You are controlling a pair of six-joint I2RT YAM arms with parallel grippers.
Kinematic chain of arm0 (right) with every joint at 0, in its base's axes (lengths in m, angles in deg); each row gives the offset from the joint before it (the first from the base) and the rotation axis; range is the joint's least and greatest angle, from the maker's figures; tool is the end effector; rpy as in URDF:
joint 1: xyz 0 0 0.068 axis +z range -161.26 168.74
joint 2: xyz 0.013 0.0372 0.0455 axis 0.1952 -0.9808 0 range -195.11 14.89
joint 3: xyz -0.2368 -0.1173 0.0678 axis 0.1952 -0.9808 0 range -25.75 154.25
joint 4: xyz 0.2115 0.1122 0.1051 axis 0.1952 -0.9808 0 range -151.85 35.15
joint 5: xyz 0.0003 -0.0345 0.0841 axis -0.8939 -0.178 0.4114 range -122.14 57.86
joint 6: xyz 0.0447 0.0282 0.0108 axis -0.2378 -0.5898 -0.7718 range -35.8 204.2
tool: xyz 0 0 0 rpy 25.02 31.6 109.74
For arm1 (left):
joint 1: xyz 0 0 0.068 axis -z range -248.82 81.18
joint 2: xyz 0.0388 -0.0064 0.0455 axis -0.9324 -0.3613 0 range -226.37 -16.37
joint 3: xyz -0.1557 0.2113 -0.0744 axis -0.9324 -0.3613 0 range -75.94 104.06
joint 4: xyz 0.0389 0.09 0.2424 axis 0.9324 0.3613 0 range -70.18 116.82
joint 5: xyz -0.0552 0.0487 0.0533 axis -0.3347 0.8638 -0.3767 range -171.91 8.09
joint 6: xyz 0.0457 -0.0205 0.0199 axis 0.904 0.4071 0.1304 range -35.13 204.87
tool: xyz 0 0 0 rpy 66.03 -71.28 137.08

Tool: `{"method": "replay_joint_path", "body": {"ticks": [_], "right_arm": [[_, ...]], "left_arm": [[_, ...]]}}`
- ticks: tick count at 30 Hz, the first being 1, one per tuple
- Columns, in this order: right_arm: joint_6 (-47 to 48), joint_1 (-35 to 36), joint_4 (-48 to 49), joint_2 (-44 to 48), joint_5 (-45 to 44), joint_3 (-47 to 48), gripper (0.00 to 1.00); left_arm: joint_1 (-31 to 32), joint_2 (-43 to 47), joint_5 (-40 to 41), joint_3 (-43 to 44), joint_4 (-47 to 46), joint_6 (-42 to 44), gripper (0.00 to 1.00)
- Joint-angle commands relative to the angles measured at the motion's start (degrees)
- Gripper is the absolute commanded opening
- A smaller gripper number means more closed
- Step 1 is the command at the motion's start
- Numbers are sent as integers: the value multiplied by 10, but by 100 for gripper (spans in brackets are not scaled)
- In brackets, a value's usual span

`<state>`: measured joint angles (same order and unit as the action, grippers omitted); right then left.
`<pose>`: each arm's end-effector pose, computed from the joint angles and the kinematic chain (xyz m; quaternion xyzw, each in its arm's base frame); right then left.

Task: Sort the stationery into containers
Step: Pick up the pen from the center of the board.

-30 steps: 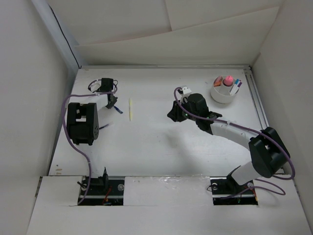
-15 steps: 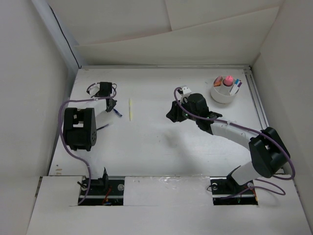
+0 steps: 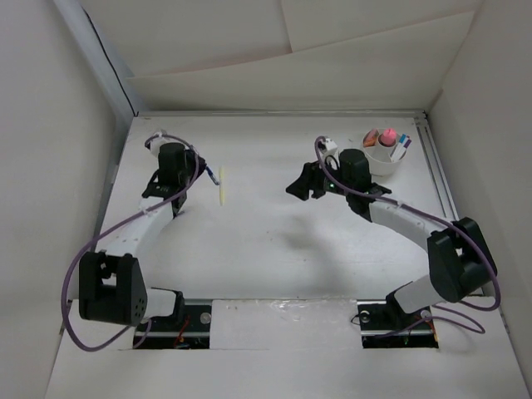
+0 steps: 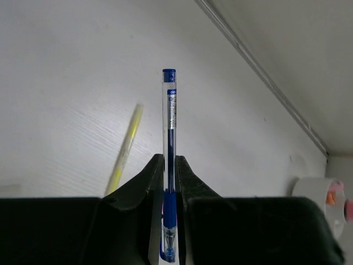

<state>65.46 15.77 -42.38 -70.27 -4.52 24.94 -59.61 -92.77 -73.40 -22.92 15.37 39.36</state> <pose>0.2878 0.1653 0.2477 -0.1913 0.7933 0.3935 0.4233 0.3067 -0.0445 0.2925 -0.2938 0.7577 -0.2128 0.5425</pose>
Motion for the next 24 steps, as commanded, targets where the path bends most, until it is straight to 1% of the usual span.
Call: {"method": "replay_joint_path", "body": {"ticks": [1, 2, 3, 4, 5, 6, 7, 8, 9, 10, 13, 14, 20, 24], "right_arm": [[-13, -18, 49, 35, 66, 11, 67], [-13, -18, 49, 41, 67, 11, 68], [-20, -18, 49, 41, 74, 19, 71], [-25, -18, 49, 41, 82, 28, 72], [-25, -18, 58, 41, 82, 34, 74], [-32, -18, 63, 34, 91, 45, 75], [-38, -18, 75, 22, 96, 50, 76], [-45, -12, 80, 14, 109, 57, 78], [-45, -12, 85, 5, 115, 64, 78], [-53, -5, 91, -12, 121, 78, 78], [-70, 0, 117, -41, 147, 97, 79], [-78, 0, 117, -47, 147, 97, 79], [-78, 7, 124, -59, 147, 118, 80], [-78, 7, 124, -71, 168, 132, 79]], "left_arm": [[-4, 34, -129, -70, -97, 31, 0], [-4, 50, -154, -104, -120, 32, 0], [-4, 56, -182, -120, -167, 39, 0], [-4, 62, -231, -134, -188, 39, 0], [-4, 62, -251, -157, -208, 46, 0], [9, 76, -268, -167, -228, 51, 0], [18, 81, -278, -174, -255, 57, 0], [30, 81, -284, -174, -263, 67, 0], [60, 88, -284, -179, -263, 80, 0], [77, 94, -284, -179, -263, 102, 0], [125, 101, -295, -179, -277, 124, 0], [130, 101, -295, -179, -284, 124, 0], [130, 112, -373, -198, -330, 124, 0], [154, 112, -379, -198, -335, 124, 0]]}}
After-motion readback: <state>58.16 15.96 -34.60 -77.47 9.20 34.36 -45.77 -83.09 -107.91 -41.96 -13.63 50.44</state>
